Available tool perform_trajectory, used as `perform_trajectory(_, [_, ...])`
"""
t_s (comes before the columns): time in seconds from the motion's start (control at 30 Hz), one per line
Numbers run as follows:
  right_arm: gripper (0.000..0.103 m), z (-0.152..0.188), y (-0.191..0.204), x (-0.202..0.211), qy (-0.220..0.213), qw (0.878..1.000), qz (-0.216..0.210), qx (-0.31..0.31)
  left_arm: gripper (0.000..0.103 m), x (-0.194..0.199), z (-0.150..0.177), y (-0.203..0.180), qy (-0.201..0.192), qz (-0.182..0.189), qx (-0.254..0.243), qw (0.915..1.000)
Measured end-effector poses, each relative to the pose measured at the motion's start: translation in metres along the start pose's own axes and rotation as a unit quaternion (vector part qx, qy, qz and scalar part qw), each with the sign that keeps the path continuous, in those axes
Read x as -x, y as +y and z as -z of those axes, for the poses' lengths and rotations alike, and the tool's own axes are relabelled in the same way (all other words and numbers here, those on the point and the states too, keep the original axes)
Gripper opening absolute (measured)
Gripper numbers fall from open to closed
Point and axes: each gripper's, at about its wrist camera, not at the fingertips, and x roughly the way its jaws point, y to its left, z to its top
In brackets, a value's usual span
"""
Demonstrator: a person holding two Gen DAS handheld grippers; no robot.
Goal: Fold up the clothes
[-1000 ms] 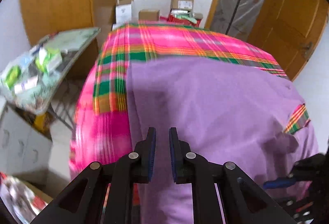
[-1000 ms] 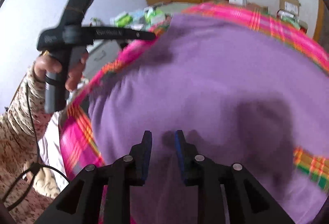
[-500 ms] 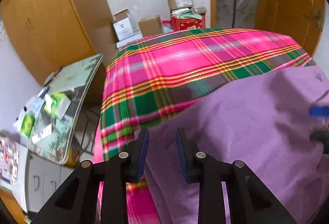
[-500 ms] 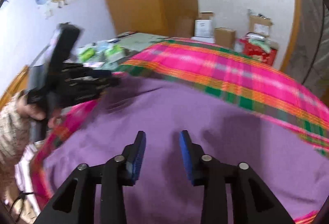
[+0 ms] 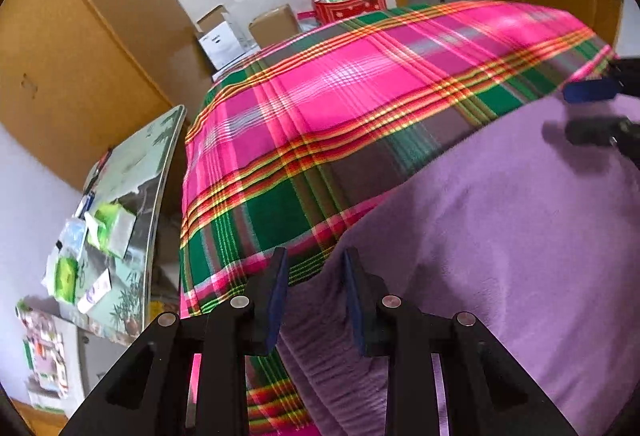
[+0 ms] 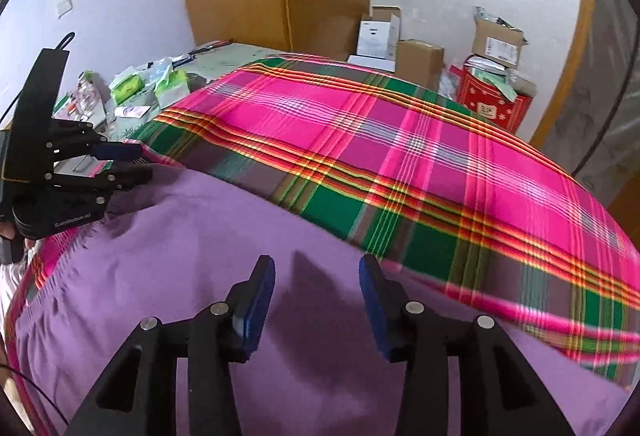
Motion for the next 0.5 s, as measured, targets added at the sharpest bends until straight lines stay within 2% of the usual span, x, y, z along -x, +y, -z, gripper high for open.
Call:
perform_trajectory(0.2, [0.047,-0.004,-0.011,-0.02,0.026,0.999,-0.014,0.013,0.038,-0.004,-0.001,0.004,-0.007,0.007,-0.003,1.0])
perform_trajectory(0.5, [0.053,-0.002,-0.014,-0.026,0.015,0.999,-0.025,0.039,0.038,-0.002,0.006,-0.002,-0.036,0.01,-0.039,0.9986])
